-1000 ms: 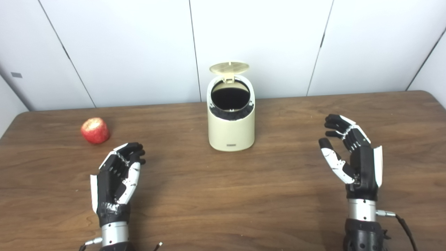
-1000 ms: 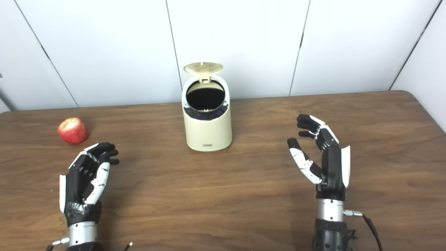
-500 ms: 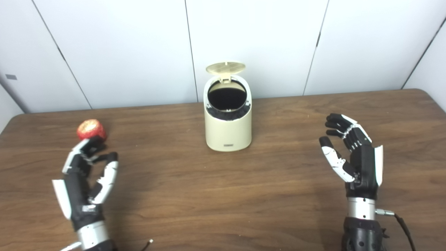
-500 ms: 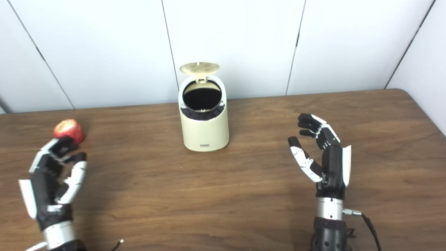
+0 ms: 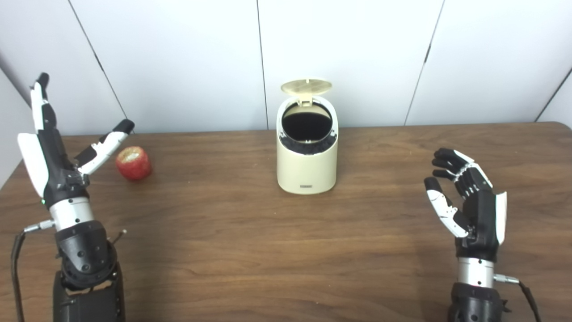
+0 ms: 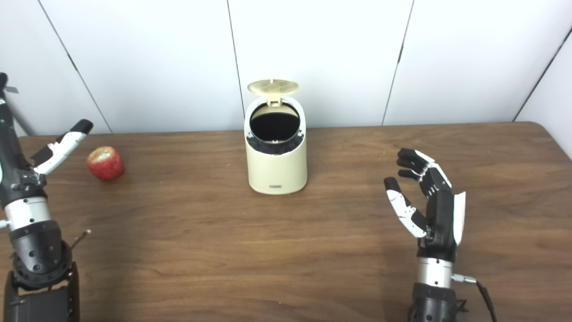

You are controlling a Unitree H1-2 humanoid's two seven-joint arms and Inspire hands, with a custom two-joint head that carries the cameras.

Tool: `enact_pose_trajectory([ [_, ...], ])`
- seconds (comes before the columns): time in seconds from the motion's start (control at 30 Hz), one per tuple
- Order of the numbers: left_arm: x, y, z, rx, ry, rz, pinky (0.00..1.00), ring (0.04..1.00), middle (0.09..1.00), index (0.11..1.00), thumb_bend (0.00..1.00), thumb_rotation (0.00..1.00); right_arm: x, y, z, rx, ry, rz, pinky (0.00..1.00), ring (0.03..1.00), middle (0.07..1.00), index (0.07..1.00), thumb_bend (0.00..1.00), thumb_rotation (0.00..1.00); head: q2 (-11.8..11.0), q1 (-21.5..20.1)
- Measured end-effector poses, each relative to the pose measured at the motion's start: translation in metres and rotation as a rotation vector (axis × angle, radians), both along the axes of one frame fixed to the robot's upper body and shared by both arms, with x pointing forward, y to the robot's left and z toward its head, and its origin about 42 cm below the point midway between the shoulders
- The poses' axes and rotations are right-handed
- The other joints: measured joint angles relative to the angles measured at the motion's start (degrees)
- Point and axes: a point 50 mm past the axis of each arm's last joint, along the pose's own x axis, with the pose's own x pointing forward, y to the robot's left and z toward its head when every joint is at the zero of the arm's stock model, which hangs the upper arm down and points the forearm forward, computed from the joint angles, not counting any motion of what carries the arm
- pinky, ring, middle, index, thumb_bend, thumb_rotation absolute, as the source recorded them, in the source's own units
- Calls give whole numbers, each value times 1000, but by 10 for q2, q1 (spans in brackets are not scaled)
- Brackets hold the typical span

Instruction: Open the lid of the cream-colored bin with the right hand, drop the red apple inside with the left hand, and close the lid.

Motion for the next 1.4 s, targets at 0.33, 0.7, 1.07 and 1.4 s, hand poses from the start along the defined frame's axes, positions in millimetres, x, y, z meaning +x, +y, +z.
enact_pose_trajectory([
  [0.33, 31, -2, -7, 22, 271, -7, 765, 962, 1000, 1000, 1000, 459, 7, -5, -1, -8, 7, -7, 596, 686, 715, 687, 247, 373, -18, 54],
  [0.7, 43, -32, -40, 51, 396, 6, 762, 943, 988, 979, 1000, 406, 14, -22, -1, 14, 14, -1, 538, 660, 686, 653, 261, 508, -57, 198],
  [1.07, 49, -33, -61, 43, 456, 86, 877, 990, 1000, 978, 1000, 396, 14, -34, 1, 11, 12, -22, 448, 575, 624, 603, 404, 636, -72, 256],
  [1.4, 49, -30, -71, 55, 463, 137, 906, 992, 1000, 976, 1000, 397, 15, -35, 1, 3, 18, -17, 442, 574, 618, 594, 518, 707, -74, 251],
])
